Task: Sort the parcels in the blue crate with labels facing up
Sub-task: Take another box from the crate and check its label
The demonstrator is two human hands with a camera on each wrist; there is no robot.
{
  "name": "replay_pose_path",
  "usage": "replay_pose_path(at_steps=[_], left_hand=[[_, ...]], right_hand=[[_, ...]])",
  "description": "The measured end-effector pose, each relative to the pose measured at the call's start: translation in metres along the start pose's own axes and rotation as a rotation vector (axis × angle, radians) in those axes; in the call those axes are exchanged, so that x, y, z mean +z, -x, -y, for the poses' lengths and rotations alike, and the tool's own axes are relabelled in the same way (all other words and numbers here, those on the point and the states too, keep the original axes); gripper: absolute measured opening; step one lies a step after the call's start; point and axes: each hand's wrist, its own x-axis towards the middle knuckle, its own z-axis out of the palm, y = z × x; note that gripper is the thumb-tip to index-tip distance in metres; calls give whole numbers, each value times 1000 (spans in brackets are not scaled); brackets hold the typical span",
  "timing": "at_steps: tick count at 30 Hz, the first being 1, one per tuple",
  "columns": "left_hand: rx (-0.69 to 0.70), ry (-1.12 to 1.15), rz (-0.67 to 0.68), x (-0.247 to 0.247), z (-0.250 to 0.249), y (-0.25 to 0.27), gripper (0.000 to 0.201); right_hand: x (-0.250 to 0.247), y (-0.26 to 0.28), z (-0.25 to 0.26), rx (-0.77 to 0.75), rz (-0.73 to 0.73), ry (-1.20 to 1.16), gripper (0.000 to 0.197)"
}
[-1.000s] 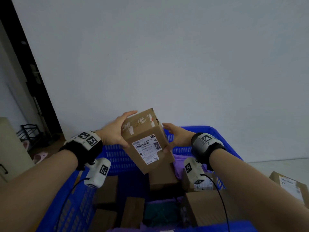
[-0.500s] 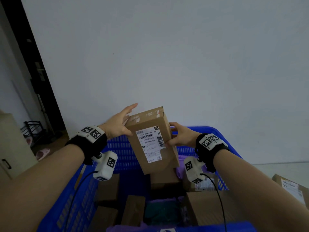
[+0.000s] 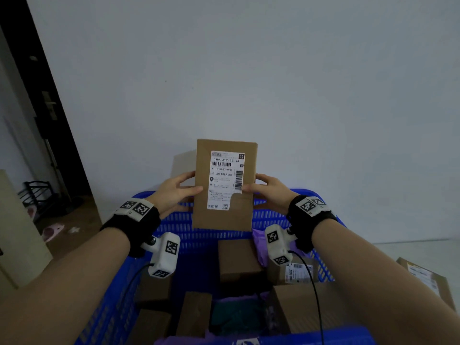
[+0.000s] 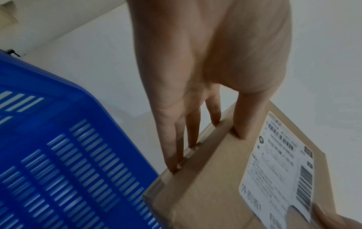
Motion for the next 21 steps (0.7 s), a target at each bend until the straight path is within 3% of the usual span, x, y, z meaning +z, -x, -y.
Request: replay_pose_path(at_steps=[5, 9, 21], left_hand=[[44, 21, -46, 4, -1, -4, 61], [73, 69, -54, 10, -3, -10, 59], [147, 95, 91, 78, -36, -43, 58]], right_hand=[[1, 4, -2, -66, -32, -107, 54], [-2, 10, -3, -101, -67, -140, 64], [-55, 50, 3, -189, -333, -242, 53]])
